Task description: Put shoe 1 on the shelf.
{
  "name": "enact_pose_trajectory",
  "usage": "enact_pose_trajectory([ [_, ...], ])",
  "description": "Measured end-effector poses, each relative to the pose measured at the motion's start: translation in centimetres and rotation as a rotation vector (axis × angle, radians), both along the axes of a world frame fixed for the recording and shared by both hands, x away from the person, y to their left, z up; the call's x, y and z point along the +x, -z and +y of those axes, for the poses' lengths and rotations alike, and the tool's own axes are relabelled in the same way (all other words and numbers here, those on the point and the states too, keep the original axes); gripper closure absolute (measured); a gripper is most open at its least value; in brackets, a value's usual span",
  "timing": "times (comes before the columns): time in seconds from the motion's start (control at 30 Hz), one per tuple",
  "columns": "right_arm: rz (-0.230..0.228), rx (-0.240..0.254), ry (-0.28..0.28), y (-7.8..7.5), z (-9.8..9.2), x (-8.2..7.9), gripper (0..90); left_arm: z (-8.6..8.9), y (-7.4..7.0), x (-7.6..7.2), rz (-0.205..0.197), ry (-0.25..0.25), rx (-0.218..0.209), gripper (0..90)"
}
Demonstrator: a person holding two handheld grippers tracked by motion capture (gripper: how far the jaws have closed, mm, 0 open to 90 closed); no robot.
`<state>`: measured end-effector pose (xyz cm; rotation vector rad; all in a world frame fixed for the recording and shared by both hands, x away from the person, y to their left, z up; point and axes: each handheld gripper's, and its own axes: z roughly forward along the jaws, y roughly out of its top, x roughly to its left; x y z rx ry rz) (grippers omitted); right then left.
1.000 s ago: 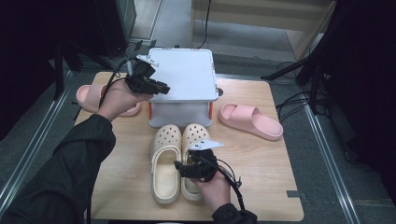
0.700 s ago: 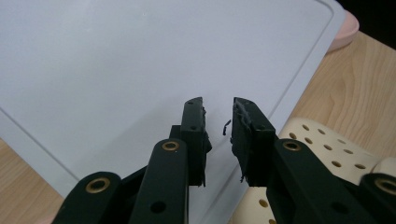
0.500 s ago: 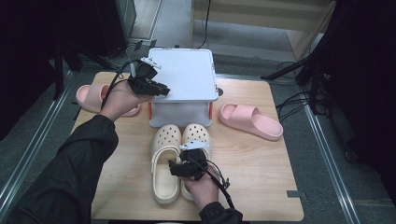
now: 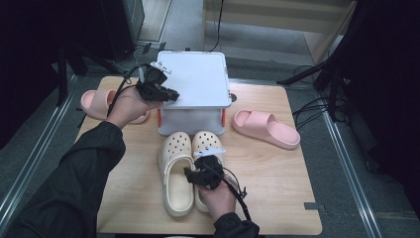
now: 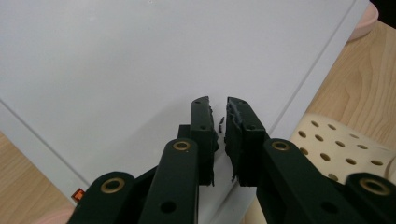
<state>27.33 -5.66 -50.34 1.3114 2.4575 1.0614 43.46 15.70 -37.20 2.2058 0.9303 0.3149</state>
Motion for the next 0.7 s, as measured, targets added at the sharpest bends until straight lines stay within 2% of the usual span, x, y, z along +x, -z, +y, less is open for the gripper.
enact_pose_trajectory([
  [0.07,-0.013,-0.022,-0.004,-0.2,-0.1,-0.1,57.3,0.0,0.0,0.0,0.000,0.000,0.000,82.0],
  [0.1,-0.034,-0.038,-0.004,-0.3,-0.2,-0.2,61.4,0.0,0.0,0.0,0.002,-0.001,0.000,82.3],
  [0.17,-0.041,-0.047,-0.005,-0.3,-0.3,-0.2,62.8,0.1,0.1,0.0,0.004,-0.008,-0.010,82.6],
  [0.47,-0.027,-0.025,-0.018,-0.8,-1.3,0.4,65.1,0.2,0.0,0.1,0.017,-0.026,-0.012,86.7],
  [0.53,-0.029,-0.003,-0.018,-1.5,-1.5,0.7,65.5,0.2,0.0,0.1,0.015,-0.025,-0.012,86.7],
  [0.7,-0.049,-0.008,-0.035,-2.6,-1.4,1.5,65.6,0.3,0.0,0.1,0.016,-0.024,-0.011,86.2],
])
